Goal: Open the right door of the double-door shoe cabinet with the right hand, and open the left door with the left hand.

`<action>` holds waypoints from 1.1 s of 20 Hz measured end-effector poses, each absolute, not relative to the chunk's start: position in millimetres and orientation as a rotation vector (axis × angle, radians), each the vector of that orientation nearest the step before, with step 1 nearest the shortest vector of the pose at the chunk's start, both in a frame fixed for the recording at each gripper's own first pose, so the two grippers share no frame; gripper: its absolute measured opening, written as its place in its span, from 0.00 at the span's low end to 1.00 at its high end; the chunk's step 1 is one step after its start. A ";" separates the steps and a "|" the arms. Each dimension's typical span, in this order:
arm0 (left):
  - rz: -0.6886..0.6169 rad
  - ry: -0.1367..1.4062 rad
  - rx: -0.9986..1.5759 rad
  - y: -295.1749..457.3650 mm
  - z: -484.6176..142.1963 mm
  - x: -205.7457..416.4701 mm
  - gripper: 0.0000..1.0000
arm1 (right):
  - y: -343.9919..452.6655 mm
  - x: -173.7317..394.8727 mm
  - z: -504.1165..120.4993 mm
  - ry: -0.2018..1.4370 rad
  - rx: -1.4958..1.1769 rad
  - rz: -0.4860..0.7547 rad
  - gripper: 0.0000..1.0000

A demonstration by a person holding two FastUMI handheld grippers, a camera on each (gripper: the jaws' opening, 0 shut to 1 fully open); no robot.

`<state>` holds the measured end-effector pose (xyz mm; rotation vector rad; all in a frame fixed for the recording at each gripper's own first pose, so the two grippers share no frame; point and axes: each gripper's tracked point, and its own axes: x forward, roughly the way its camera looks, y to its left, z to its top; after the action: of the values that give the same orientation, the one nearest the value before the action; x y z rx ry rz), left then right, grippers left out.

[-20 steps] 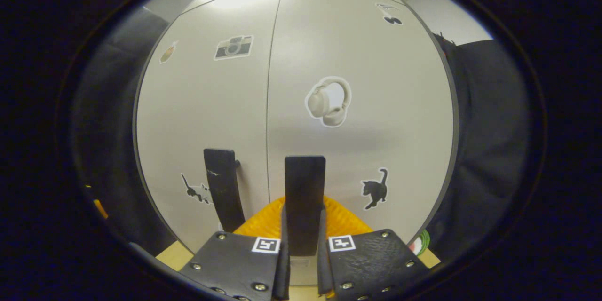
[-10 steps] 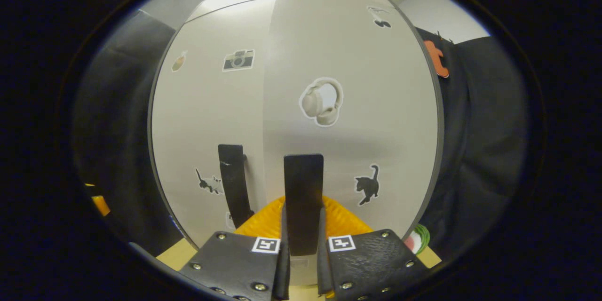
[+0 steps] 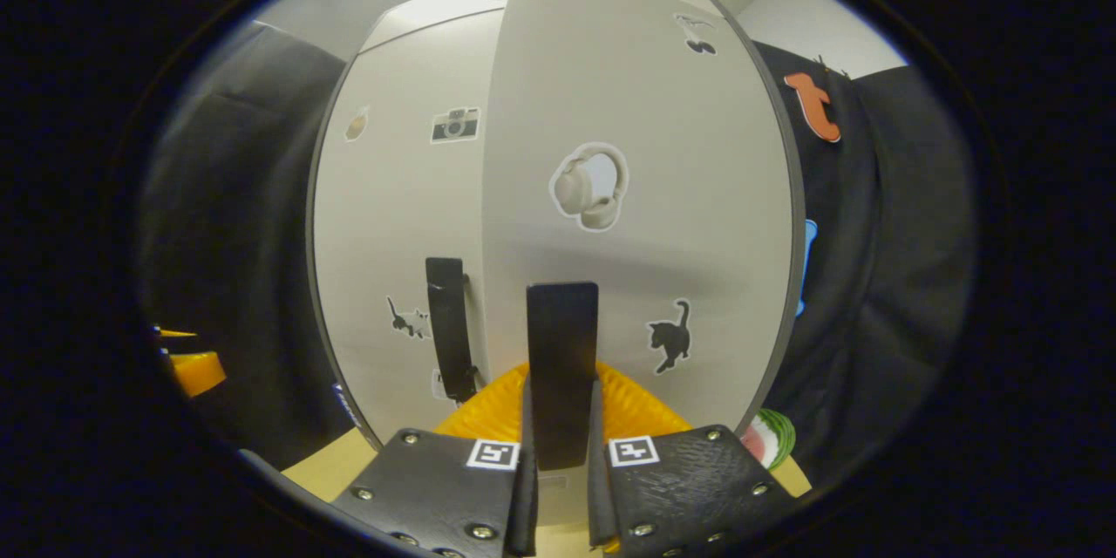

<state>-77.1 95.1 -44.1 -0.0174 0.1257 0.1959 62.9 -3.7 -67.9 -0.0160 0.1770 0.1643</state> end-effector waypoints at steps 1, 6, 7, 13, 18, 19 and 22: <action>0.197 0.127 -0.018 94.7 -44.0 -76.3 0.96 | -5.2 59.2 -68.1 0.181 -0.012 0.175 0.27; 0.204 0.132 -0.021 94.1 -45.4 -75.0 0.96 | -17.1 40.0 -66.7 0.198 -0.018 0.222 0.23; 0.207 0.132 -0.020 94.2 -45.3 -74.9 0.96 | -19.5 37.0 -66.6 0.201 -0.019 0.233 0.23; 0.197 0.143 -0.017 83.5 -48.6 -70.3 0.93 | -39.8 13.7 -62.7 0.188 -0.033 0.300 0.23; 0.177 0.142 -0.013 51.2 -47.9 -67.6 0.96 | -51.7 2.6 -58.3 0.182 -0.017 0.350 0.23; 0.176 0.146 -0.011 42.5 -47.9 -67.6 0.96 | -52.8 3.2 -58.9 0.184 -0.019 0.365 0.23; 0.180 0.134 -0.003 15.9 -45.7 -71.4 0.96 | -59.5 -1.1 -57.5 0.186 -0.015 0.420 0.23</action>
<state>-71.4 15.9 -45.7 -0.0033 0.1338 0.1803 -1.1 -59.5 -57.5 -0.0147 0.1857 0.4203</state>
